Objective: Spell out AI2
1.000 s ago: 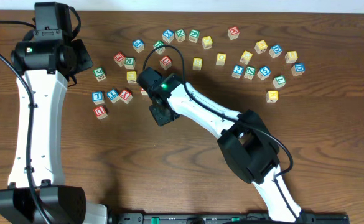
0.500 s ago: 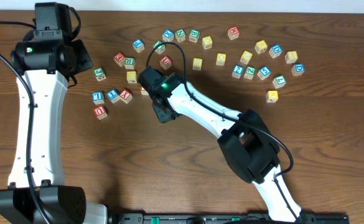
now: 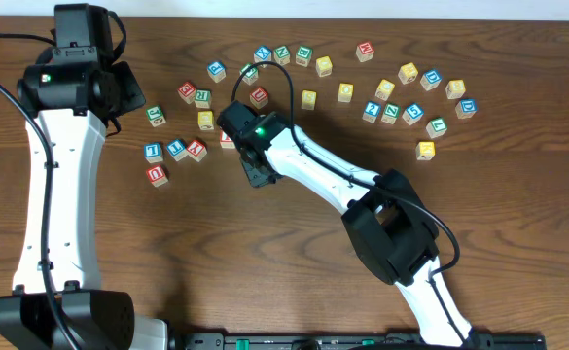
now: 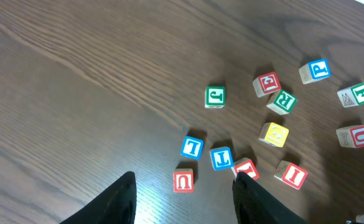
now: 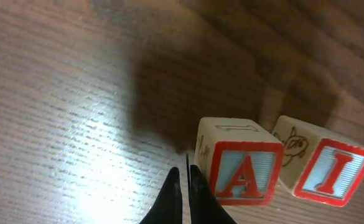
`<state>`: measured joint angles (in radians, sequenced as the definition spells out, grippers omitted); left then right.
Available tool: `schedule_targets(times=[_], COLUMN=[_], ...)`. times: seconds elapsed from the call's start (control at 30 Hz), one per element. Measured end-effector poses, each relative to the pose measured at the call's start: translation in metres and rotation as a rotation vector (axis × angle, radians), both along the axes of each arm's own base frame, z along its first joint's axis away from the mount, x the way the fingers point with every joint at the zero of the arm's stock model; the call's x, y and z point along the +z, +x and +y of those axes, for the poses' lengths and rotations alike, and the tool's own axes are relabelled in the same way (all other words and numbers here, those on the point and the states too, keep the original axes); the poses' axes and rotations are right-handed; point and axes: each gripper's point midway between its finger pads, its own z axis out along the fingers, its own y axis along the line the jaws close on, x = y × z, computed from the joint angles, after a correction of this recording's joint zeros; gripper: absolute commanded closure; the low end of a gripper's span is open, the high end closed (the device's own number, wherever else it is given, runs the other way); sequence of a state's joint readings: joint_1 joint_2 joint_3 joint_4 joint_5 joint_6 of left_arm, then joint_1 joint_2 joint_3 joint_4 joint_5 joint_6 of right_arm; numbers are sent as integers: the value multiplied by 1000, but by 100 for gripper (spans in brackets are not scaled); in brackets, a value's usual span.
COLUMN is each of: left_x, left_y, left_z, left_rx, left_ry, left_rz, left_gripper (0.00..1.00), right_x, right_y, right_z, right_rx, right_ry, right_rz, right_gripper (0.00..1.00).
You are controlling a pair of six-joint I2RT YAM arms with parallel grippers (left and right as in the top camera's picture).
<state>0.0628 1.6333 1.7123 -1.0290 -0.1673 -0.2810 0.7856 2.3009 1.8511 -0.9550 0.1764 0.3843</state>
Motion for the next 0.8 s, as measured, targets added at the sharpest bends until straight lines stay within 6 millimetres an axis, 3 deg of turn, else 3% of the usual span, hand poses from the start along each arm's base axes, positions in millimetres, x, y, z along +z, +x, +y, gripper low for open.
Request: schedule_targets(times=[0.33,0.8], left_x=[0,0], left_y=[0,0], left_z=[-1,-1], left_rx=[1,1], left_ry=[-5,-5], left_rz=[-1,-1], left_gripper=[51,51], right_x=[2,4], right_y=[7,22], right_z=[2,-12], right_rx=[-23,-119], right_ry=[11,6], right_rz=[-32,-68], right_gripper=[99,99])
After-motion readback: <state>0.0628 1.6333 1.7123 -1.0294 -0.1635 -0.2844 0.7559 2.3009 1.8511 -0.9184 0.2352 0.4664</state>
